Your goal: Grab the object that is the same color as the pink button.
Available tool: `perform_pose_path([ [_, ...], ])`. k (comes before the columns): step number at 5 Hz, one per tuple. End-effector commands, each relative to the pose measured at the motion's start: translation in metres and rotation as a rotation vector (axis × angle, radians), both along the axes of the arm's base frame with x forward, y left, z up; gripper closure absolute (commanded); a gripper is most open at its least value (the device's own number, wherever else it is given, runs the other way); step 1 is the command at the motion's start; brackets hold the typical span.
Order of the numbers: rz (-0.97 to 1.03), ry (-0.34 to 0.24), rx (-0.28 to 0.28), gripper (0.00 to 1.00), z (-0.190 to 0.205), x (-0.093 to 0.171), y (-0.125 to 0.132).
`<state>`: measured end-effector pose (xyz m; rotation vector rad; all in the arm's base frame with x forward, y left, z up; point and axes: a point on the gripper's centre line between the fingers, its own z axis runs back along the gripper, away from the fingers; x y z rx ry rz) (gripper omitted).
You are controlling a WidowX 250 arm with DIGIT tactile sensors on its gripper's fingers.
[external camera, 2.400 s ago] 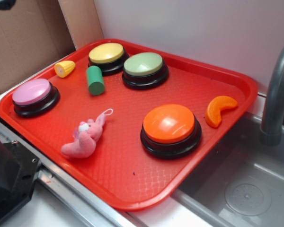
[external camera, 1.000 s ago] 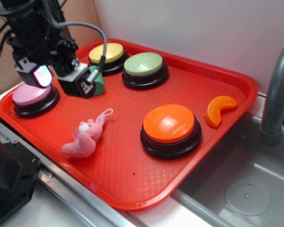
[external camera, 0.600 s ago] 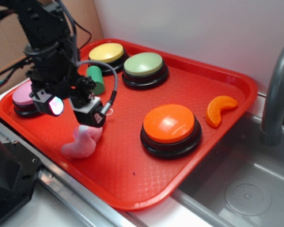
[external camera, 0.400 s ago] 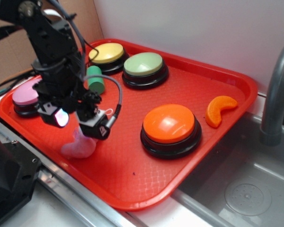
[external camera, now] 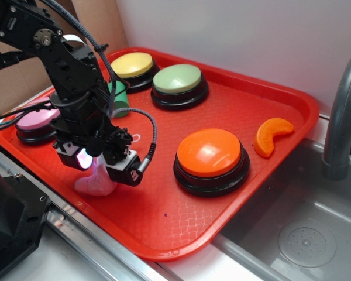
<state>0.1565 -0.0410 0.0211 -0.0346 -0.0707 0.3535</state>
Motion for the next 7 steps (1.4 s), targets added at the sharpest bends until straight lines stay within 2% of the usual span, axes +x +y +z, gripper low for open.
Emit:
perform_pose_path([
  [1, 0.010, 0.001, -0.006, 0.97, -0.007, 0.004, 0.002],
  [2, 0.020, -0.006, -0.017, 1.00, 0.004, 0.006, 0.006],
  [3, -0.017, 0.043, -0.034, 1.00, 0.037, 0.013, 0.020],
  [4, -0.071, 0.069, -0.016, 1.00, 0.078, 0.020, 0.035],
  [5, -0.128, 0.071, -0.007, 1.00, 0.112, 0.029, 0.047],
  [6, -0.123, 0.023, -0.020, 1.00, 0.148, 0.038, 0.067],
  [7, -0.063, -0.024, -0.031, 1.00, 0.164, 0.043, 0.085],
])
